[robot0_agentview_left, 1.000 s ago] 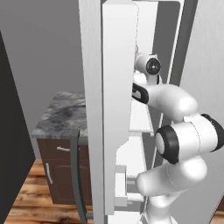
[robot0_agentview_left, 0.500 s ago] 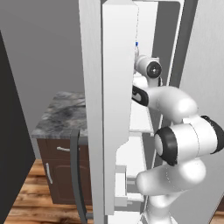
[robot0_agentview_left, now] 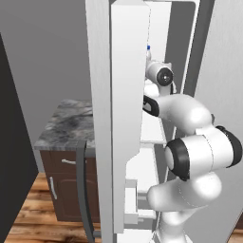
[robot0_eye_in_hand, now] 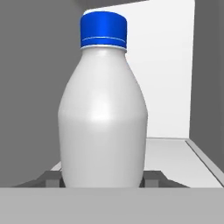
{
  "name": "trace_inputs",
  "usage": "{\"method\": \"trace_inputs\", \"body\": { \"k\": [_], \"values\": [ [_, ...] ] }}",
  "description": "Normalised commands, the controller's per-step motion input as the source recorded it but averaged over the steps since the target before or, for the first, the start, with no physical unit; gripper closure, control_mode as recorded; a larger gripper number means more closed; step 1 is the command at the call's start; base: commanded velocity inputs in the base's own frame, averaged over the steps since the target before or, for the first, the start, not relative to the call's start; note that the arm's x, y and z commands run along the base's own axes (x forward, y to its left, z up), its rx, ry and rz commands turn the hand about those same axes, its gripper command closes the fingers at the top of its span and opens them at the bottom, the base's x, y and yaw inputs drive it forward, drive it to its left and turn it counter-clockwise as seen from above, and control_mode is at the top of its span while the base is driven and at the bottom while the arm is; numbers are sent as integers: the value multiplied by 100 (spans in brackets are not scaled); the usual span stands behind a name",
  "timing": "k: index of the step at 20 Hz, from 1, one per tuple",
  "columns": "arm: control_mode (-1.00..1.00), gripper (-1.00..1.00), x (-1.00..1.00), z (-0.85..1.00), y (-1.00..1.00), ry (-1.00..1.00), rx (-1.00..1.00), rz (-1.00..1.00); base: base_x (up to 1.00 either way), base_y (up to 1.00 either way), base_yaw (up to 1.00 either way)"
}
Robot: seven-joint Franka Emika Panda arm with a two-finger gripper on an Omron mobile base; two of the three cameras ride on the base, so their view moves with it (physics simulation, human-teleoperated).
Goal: Take the bottled waters from the counter and place them in the freezer to freeze. Close the freezer door after placing the bottles.
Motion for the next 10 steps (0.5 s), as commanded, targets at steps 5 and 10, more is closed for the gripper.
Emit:
{"method": "trace_inputs", "body": {
  "k": [5,10],
  "values": [
    [-100,-100,0,-1,0,0,0,0,0,0,0],
    [-100,-100,0,0,0,0,0,0,0,0,0]
  ]
}}
